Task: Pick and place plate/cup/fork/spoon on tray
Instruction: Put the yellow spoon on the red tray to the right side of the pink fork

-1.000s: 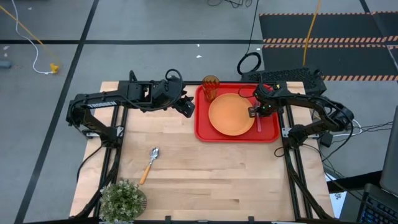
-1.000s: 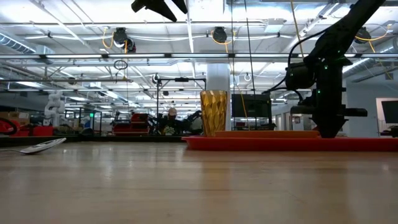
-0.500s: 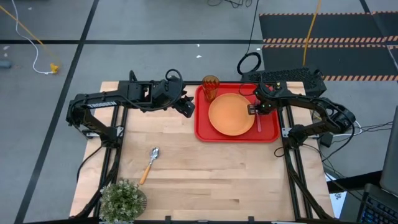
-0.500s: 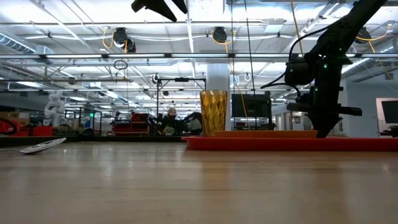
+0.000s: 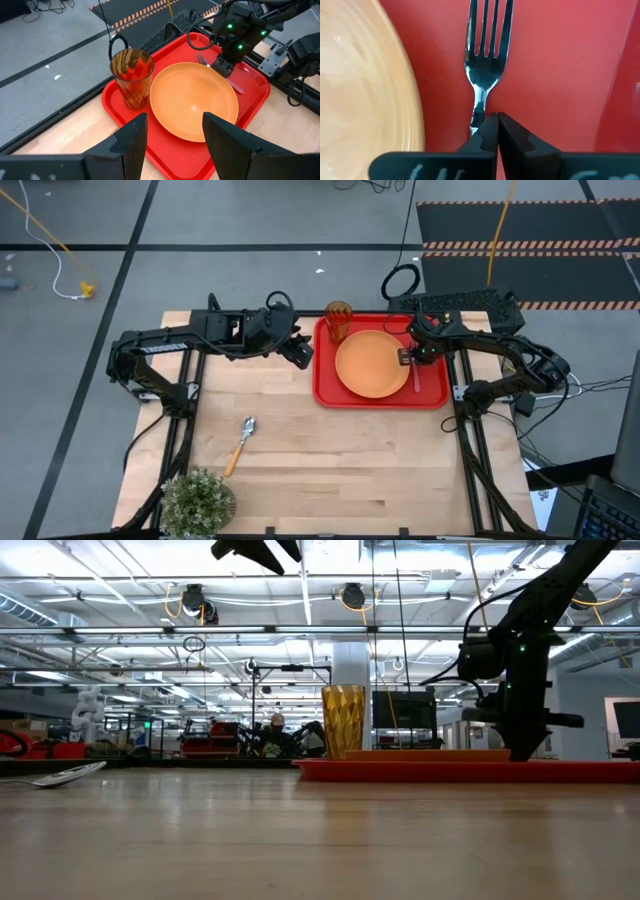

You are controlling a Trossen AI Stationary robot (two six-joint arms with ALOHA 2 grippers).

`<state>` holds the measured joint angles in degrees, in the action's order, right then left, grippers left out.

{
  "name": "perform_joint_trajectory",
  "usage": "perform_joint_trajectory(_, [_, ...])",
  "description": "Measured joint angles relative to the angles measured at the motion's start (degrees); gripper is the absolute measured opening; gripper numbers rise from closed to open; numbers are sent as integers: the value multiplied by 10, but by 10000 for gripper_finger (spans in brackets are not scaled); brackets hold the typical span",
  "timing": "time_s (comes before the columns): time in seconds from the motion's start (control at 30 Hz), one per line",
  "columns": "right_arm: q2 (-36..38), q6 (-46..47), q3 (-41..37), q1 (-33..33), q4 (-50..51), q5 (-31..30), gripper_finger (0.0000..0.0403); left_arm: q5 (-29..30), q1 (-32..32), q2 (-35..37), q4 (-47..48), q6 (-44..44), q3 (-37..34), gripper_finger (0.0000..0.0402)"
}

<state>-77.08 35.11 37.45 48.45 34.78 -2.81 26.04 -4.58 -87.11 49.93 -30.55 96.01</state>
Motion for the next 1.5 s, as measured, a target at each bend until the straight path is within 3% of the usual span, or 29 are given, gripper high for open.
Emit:
perform_joint_trajectory(0.2, [12,-1,0,0,33,5,0,0,0,0,22,-22,0,191])
perform_joint_trajectory(0.43, [88,15,0,0,83,16,0,-6,0,1,150,-165,-35,191])
perform_joint_trajectory(0.67, [204,61,0,-4,141,61,0,-125,0,0,174,-209,-125,191])
perform_joint_trajectory(0.8, [261,83,0,-7,135,97,0,-194,3,1,168,-281,-185,191])
perform_joint_trajectory(1.07, [316,78,0,-7,136,106,0,-332,47,0,163,-381,-291,191])
perform_joint_trajectory(1.5, [319,51,0,-7,128,106,0,-351,185,0,119,-512,-398,191])
